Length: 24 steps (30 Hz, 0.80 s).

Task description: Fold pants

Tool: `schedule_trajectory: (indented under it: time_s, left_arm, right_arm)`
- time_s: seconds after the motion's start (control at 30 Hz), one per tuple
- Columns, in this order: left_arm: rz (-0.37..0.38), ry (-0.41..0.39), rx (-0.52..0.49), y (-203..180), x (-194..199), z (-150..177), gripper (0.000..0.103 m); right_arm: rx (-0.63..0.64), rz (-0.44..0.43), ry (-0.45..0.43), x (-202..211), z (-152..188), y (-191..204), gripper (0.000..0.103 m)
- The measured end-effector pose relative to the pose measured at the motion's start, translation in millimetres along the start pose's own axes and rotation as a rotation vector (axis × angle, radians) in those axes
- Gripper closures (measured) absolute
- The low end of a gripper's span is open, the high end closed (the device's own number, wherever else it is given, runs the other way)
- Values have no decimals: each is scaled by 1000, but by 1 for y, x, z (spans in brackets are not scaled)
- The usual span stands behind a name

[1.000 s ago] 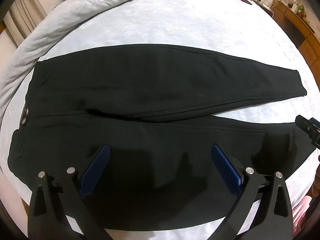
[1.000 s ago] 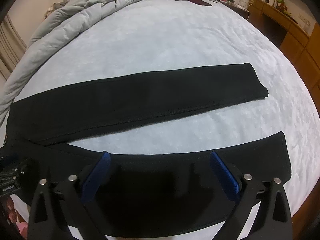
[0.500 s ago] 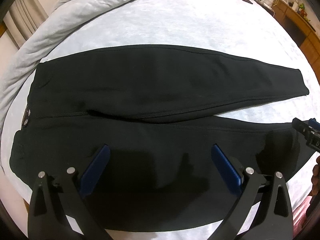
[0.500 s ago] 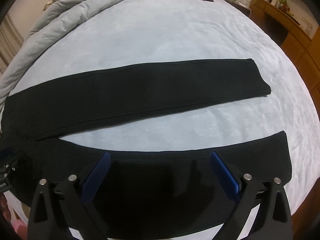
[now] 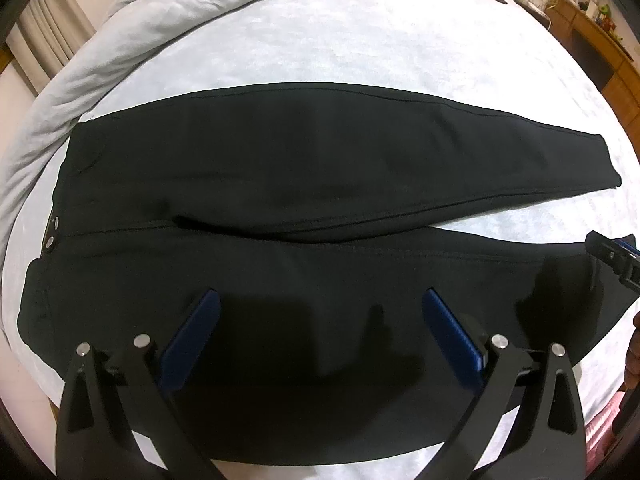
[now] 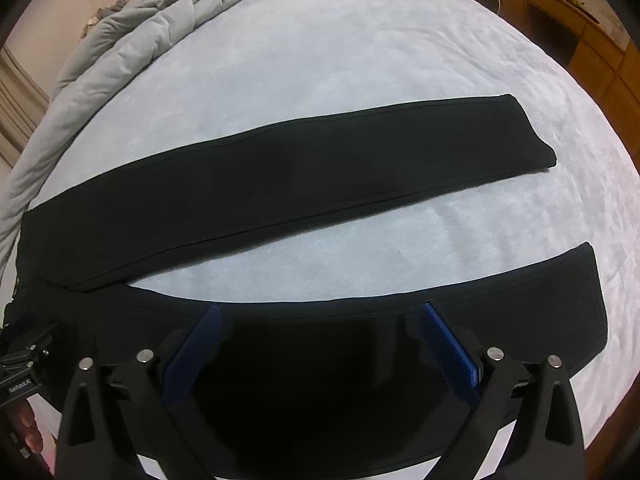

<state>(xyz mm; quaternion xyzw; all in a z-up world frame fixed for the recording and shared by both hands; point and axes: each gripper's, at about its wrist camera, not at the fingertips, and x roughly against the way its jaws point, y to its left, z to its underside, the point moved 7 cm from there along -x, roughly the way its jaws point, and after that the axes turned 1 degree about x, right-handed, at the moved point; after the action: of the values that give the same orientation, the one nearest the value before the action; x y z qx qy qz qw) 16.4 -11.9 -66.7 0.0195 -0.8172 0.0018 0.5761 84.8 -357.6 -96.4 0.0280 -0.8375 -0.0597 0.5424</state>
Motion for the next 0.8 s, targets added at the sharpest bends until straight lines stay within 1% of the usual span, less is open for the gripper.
schedule_trajectory:
  time_s: [0.8]
  left_arm:
    - [-2,-2,-9,-2,-1,3,3]
  right_arm:
    - [0,10,-23,2,-3,-4,4]
